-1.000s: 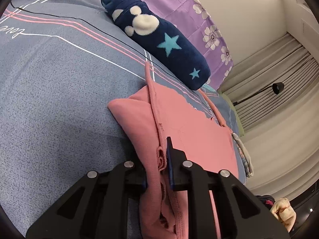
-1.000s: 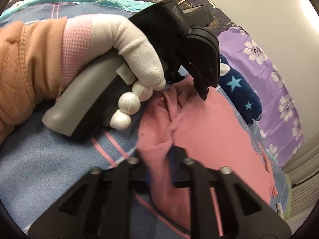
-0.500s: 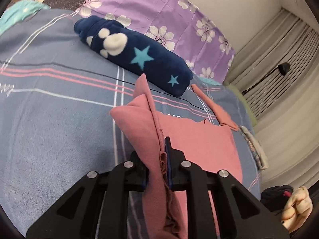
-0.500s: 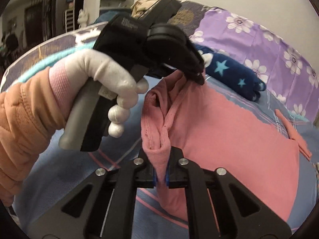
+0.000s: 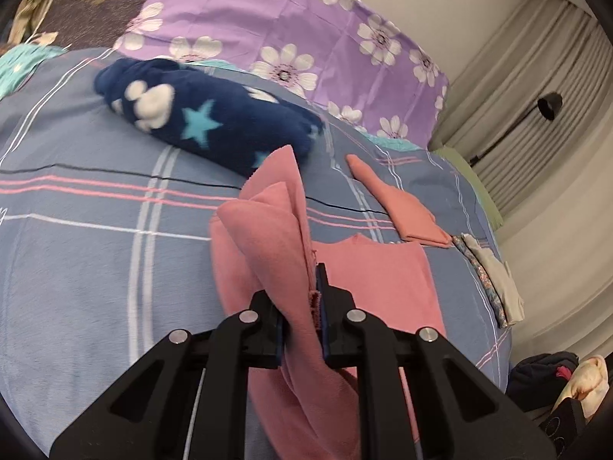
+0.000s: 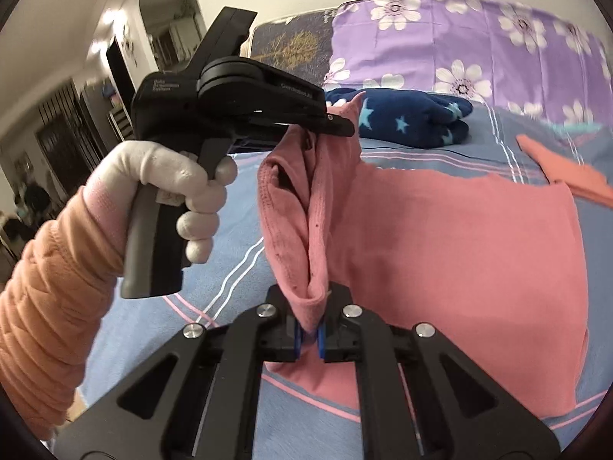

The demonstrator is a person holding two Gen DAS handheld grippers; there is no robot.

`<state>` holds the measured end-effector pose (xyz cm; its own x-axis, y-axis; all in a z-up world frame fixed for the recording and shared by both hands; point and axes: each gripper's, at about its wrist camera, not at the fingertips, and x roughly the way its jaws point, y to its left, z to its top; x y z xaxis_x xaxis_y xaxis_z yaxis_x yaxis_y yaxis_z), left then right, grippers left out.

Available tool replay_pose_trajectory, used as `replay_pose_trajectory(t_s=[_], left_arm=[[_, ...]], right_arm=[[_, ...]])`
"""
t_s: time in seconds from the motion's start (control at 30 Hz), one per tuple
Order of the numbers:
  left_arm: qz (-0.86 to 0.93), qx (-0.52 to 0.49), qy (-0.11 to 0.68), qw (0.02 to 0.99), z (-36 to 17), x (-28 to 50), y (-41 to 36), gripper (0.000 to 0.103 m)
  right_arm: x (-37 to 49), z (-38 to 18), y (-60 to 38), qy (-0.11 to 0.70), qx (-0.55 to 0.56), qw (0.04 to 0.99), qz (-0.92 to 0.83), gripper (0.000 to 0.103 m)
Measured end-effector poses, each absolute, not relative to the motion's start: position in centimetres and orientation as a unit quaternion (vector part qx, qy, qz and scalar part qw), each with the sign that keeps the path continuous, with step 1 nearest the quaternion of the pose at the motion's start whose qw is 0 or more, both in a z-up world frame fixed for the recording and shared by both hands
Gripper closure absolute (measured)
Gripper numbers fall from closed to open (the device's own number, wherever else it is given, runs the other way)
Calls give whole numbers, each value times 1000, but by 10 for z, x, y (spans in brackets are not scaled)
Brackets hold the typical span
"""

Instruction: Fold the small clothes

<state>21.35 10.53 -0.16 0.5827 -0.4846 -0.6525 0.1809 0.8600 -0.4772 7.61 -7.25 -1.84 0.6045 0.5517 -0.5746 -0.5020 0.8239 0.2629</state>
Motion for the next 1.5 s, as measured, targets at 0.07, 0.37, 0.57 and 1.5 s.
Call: replay_pose_trajectory(t_s=[0.07, 0.37, 0.57, 1.5], left_arm=[[-195, -167, 419, 871, 3, 216, 82, 90], [-204, -110, 445, 865, 7, 229, -18, 90], [-215, -63, 462, 858, -2, 233, -80, 90], [-273, 65, 379, 882, 23, 172, -169, 44]], right_arm=[[77, -18, -88, 331, 52, 896, 293, 98], [76, -35, -176, 334, 147, 888, 280, 98], [69, -50, -222, 336, 192, 884, 260, 98], [66, -110, -290, 379, 290, 854, 207, 97]])
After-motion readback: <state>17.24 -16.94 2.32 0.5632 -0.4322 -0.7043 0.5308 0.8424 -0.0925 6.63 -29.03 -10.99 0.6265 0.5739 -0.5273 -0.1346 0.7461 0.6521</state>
